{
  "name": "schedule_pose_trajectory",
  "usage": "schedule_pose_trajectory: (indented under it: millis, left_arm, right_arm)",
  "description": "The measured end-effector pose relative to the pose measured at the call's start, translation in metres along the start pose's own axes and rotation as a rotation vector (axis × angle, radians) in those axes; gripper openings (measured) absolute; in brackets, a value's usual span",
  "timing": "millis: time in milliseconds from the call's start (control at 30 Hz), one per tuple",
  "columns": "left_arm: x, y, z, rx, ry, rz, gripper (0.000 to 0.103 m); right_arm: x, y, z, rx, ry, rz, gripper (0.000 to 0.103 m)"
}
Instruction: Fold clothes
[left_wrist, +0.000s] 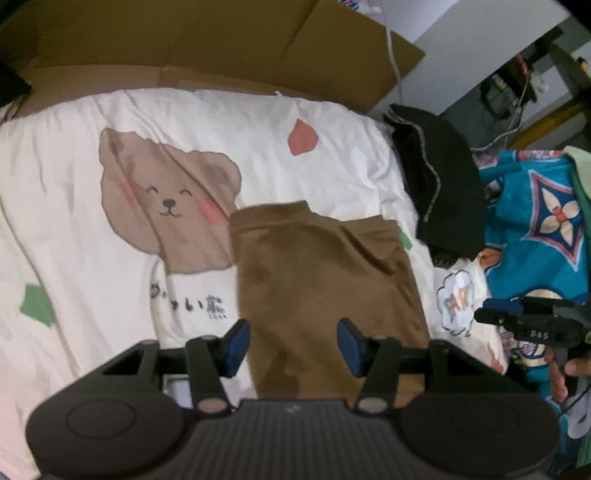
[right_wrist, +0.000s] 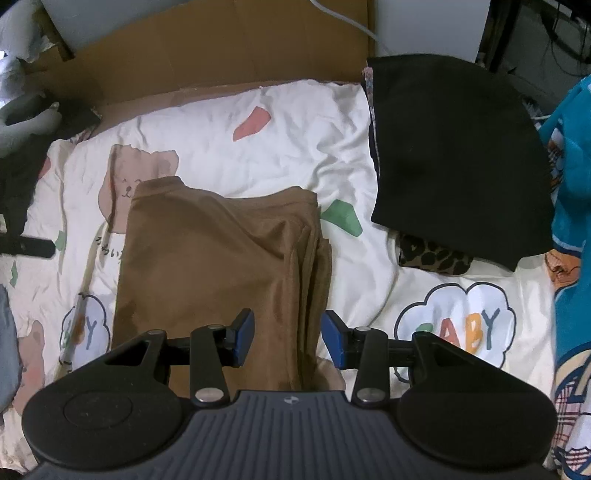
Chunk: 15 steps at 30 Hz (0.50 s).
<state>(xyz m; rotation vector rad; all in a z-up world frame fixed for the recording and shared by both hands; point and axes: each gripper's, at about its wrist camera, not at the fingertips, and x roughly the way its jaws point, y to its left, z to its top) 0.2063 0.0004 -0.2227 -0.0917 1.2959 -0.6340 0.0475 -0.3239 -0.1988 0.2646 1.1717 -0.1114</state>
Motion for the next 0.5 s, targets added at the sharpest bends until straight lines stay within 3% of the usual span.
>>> schedule_pose_trajectory:
  millis: [167,233,500]
  left_arm:
    - [0.007,0.0,0.03,0.025,0.055,0.05,0.055]
    - [0.015,0.003,0.037,0.014,0.058,0.031,0.058]
    - [0.055,0.026,0.027,-0.097,0.038,0.05,0.058]
  right_arm:
    - [0.021,-0.017,0.002,0.039,-0.023,0.021,0.048]
    - [0.03,-0.025,0.003,0.063,-0.034,0.026,0.048]
    - [0.062,-0.05,0.004,0.127,-0.073,0.079,0.048]
